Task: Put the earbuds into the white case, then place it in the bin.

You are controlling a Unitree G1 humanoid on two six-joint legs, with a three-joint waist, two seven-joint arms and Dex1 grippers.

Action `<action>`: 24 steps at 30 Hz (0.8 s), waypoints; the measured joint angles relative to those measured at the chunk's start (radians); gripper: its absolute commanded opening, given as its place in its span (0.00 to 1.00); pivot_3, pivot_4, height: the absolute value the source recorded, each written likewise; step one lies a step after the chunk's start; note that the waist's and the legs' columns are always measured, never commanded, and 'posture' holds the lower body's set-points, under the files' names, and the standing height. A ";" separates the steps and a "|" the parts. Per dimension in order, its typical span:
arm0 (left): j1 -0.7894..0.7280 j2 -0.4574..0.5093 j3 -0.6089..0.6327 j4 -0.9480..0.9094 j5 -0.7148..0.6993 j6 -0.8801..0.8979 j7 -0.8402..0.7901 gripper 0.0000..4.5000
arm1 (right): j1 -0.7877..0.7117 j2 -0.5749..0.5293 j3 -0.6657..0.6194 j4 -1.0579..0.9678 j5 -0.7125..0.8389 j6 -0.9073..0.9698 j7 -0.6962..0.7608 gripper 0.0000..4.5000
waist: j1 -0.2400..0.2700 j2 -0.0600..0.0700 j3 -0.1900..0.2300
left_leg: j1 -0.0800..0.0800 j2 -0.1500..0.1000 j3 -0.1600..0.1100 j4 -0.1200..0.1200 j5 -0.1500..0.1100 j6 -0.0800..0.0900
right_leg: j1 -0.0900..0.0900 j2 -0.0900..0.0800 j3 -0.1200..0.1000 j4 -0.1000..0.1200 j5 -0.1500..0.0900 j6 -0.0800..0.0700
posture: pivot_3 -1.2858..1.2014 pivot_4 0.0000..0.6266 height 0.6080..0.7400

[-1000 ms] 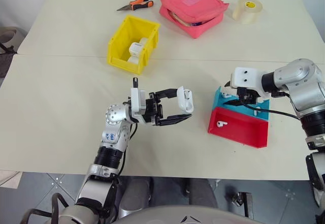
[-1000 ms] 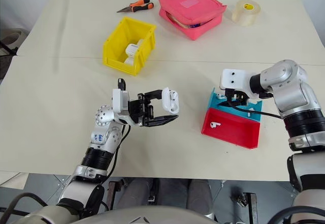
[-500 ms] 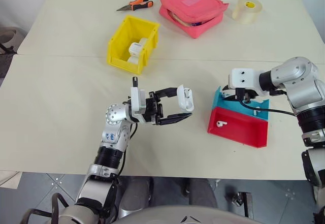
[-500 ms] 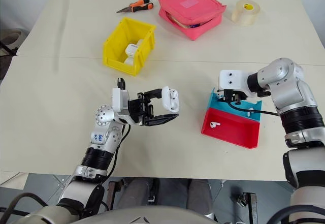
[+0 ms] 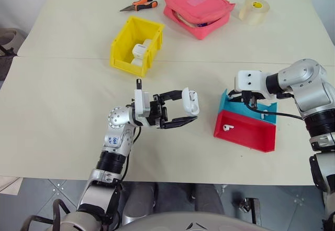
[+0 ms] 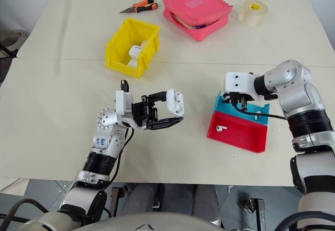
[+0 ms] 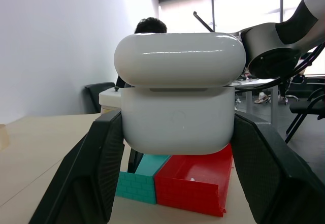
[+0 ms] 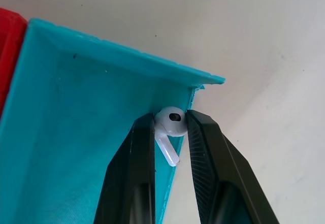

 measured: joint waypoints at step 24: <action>-0.050 -0.009 -0.034 -0.003 -0.003 0.050 -0.027 0.62 | 0.500 0.302 -0.753 -0.919 0.980 0.813 -0.461 0.12 | 0.009 0.000 0.000 | 0.000 0.001 -0.002 0.000 0.000 -0.001 | 0.000 0.000 0.000 0.001 0.000 0.000 | 0.52 0.24 1.00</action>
